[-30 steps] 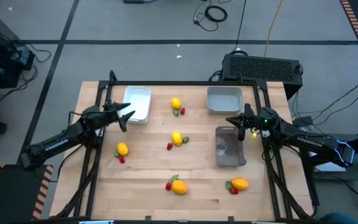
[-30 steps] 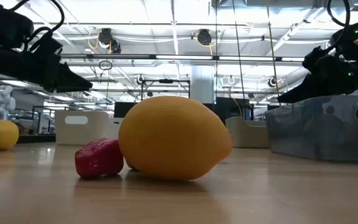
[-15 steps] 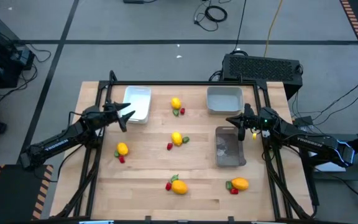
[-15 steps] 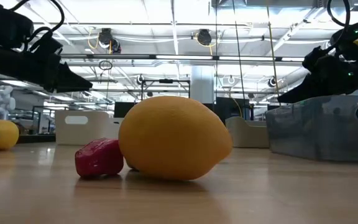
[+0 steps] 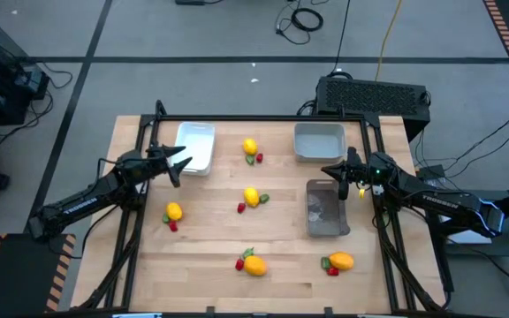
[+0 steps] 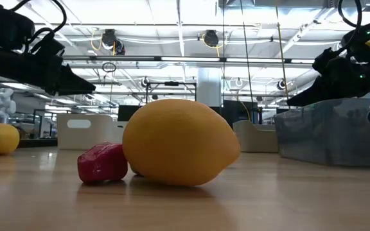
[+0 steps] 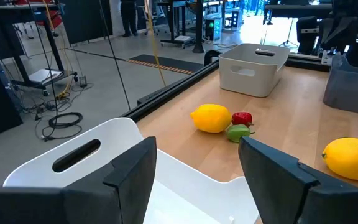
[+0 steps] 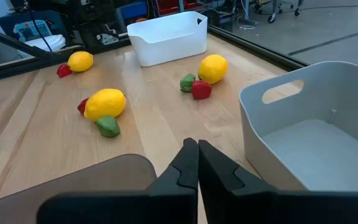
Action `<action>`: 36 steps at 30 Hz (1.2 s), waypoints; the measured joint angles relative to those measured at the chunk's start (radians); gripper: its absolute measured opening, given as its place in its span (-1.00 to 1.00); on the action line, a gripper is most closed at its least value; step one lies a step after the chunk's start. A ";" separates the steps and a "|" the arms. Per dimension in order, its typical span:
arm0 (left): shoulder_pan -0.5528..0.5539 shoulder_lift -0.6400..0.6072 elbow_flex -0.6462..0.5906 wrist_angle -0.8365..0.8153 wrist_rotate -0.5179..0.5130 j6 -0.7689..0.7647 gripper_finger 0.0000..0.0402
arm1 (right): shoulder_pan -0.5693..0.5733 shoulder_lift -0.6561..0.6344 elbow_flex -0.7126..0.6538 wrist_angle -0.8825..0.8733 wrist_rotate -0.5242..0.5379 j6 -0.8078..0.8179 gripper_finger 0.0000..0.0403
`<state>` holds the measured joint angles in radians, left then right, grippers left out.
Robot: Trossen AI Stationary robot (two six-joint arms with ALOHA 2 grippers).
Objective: Sort produce into baskets
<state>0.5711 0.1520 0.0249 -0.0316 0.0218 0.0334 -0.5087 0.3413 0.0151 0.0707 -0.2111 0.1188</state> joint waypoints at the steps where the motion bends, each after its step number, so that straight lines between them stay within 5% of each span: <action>1: 0.000 0.000 0.000 0.000 0.000 0.000 0.17 | 0.000 0.000 0.000 0.000 0.000 0.000 -1.00; 36: 0.000 0.000 0.000 0.000 0.000 0.000 0.17 | 0.000 0.000 0.000 0.030 0.000 0.000 -1.00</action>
<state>0.5713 0.1520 0.0249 -0.0316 0.0219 0.0335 -0.5087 0.3412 0.0151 0.1011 -0.2112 0.1188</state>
